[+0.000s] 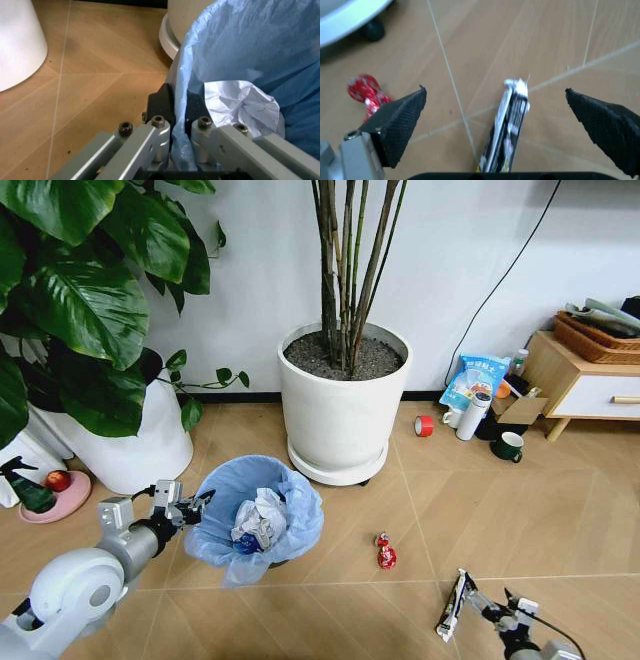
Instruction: Pick up the trash bin and place the garbage on the floor into it.
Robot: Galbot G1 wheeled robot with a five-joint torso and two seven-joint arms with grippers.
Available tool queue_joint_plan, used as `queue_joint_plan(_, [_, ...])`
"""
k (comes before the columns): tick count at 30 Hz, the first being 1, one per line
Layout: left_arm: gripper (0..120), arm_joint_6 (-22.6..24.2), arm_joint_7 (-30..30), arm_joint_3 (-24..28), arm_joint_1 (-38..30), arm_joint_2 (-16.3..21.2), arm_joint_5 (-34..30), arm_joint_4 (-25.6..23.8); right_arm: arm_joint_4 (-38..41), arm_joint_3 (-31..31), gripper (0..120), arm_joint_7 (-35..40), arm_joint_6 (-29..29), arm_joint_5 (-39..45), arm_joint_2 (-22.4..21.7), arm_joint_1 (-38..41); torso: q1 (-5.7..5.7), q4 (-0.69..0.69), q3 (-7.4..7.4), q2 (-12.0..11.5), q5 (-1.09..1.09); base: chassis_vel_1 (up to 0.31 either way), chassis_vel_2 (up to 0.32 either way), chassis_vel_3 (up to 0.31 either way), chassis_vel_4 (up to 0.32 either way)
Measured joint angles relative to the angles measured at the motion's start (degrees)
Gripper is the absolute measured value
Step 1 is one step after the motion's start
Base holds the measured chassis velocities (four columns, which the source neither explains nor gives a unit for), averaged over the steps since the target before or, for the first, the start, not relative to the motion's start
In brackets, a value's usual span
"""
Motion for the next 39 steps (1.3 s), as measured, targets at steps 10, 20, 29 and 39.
queue_joint_plan(10, [0,0.2,-0.4,-0.3,0.1,0.5,-0.7,0.1,-3.2,-3.2,100,4.1,-3.1,1.5,0.1,3.8,0.0,-0.01,0.0,0.0,0.01,0.0,0.0,0.0,0.0])
queue_joint_plan(20, [0,0.3,-0.8,-0.7,0.1,0.8,-1.0,0.2,-4.7,-5.3,97,7.0,-6.0,4.0,0.0,5.5,0.0,-0.01,0.0,0.0,0.01,0.0,0.0,0.0,0.0])
queue_joint_plan(29, [0,0.3,-1.0,-0.7,0.1,0.8,-1.1,0.3,-5.6,-6.3,64,7.7,-7.7,5.1,-0.2,6.3,0.0,-0.01,0.0,0.0,0.01,0.0,0.0,0.0,0.0])
queue_joint_plan(39, [0,0.3,-1.0,-0.7,0.2,0.8,-1.2,0.4,-6.2,-6.7,26,8.7,-9.0,5.3,-0.2,6.7,0.0,-0.01,0.0,0.0,0.01,0.0,0.0,0.0,0.0])
